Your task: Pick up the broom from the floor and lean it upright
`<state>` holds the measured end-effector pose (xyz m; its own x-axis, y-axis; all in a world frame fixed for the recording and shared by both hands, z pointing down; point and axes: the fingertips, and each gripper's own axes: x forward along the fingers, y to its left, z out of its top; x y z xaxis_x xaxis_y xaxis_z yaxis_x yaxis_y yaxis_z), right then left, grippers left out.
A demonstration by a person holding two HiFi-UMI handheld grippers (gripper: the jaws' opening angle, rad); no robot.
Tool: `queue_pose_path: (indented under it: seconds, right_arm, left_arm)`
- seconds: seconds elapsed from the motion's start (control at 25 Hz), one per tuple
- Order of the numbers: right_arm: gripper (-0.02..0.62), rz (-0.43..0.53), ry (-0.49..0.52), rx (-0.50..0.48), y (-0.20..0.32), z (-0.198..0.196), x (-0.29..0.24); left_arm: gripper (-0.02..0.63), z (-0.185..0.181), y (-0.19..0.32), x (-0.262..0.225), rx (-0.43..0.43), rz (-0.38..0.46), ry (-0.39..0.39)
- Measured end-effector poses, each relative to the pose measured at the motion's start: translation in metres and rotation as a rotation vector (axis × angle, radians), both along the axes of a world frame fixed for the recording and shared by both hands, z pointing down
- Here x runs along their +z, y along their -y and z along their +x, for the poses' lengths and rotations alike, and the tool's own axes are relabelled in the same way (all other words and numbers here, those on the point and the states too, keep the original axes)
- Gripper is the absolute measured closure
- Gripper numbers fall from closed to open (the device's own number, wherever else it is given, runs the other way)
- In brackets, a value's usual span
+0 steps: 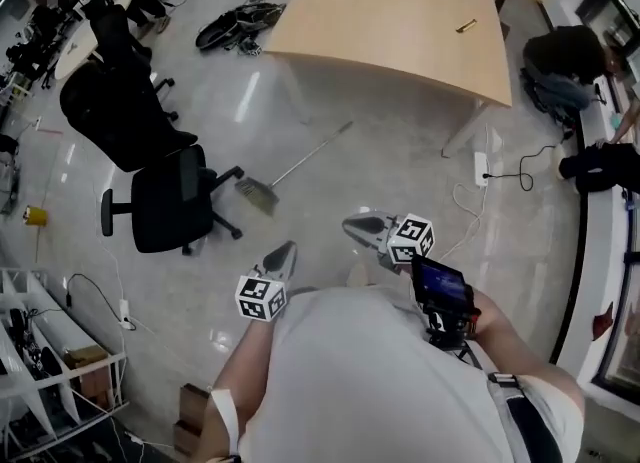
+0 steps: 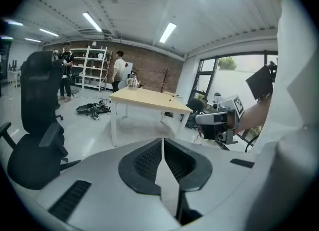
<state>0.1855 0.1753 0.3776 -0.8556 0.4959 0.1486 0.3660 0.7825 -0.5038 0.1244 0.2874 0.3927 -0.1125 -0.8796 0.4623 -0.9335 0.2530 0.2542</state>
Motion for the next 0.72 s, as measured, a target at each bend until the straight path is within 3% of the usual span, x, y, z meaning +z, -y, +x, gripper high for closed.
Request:
queue_pose_path:
  seconds: [0.2, 0.32, 0.44, 0.52, 0.72]
  right_arm:
    - [0.58, -0.012, -0.031, 0.001, 0.006, -0.006, 0.007]
    - [0.58, -0.011, -0.064, 0.038, 0.015, -0.016, 0.016]
    - [0.58, 0.041, -0.069, 0.052, 0.027, -0.054, 0.04]
    - [0.58, 0.058, -0.064, 0.023, 0.033, -0.082, 0.025]
    - [0.58, 0.069, -0.097, 0.06, 0.066, -0.112, 0.006]
  left_arm:
    - [0.586, -0.018, -0.001, 0.001, -0.048, -0.009, -0.011]
    - [0.586, -0.035, 0.005, 0.012, -0.033, -0.017, -0.041]
    - [0.586, -0.082, 0.009, 0.018, -0.029, 0.007, -0.044]
    - [0.586, -0.107, 0.019, 0.016, -0.039, 0.021, -0.028]
    - [0.586, -0.131, 0.065, 0.018, 0.066, 0.009, -0.052]
